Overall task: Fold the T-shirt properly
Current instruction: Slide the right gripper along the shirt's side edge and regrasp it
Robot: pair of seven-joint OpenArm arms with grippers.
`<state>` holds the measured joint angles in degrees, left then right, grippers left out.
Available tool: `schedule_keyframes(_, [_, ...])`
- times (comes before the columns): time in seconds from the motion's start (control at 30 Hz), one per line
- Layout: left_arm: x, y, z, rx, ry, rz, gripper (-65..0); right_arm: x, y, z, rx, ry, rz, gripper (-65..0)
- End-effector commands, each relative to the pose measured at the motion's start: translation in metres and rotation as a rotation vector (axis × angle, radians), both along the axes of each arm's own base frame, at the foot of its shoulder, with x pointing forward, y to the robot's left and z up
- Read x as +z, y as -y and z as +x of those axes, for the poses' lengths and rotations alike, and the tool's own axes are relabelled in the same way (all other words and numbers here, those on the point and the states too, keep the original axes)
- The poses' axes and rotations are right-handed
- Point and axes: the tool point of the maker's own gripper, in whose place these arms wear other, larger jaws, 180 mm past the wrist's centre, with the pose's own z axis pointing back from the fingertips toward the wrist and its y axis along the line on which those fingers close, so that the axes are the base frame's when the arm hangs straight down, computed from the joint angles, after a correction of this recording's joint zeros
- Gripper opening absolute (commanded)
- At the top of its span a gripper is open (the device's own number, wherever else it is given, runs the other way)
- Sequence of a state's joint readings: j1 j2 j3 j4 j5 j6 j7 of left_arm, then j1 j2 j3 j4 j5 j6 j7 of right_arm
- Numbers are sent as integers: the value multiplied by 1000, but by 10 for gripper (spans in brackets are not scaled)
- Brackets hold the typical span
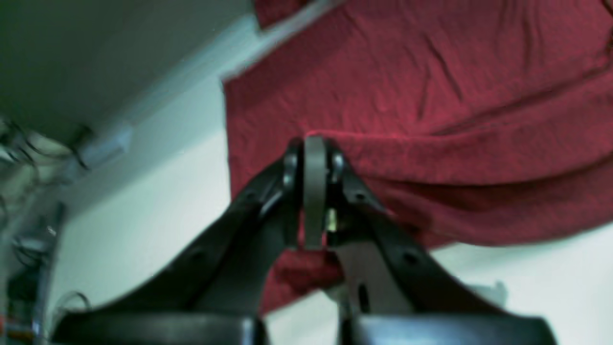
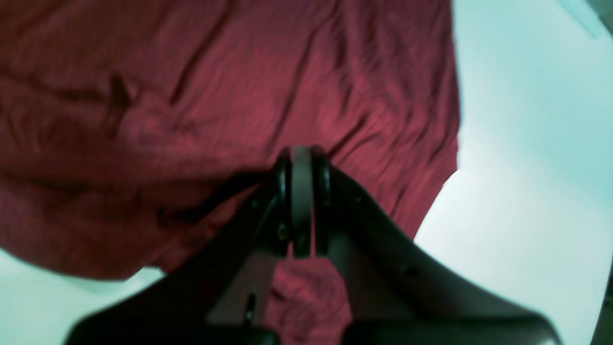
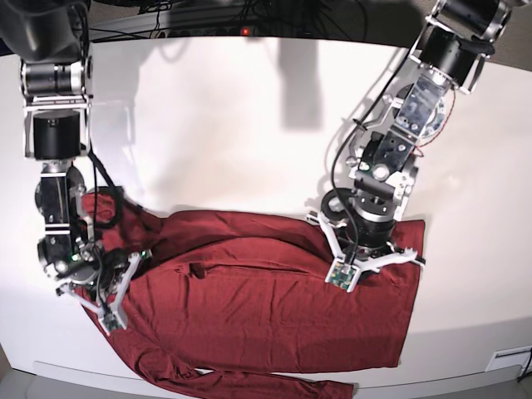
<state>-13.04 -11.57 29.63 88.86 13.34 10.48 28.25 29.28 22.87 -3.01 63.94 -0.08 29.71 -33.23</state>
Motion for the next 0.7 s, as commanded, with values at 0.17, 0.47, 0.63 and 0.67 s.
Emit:
schedule_keyframes(0.17, [25, 0, 11, -1, 77, -3, -650, 50, 24, 23, -33, 108, -32, -650])
schedule_keyframes(0.47, [27, -1, 13, 3, 74, -5, -650, 22, 4, 6, 10, 12, 60, -443])
schedule_keyframes(0.63, [24, -2, 12, 11, 59, -2, -650, -15, 16, -4, -40, -71, 96, -397])
schedule_keyframes(0.67, [24, -2, 12, 11, 59, -2, -650, -25, 18, -6, -55, -91, 111, -397])
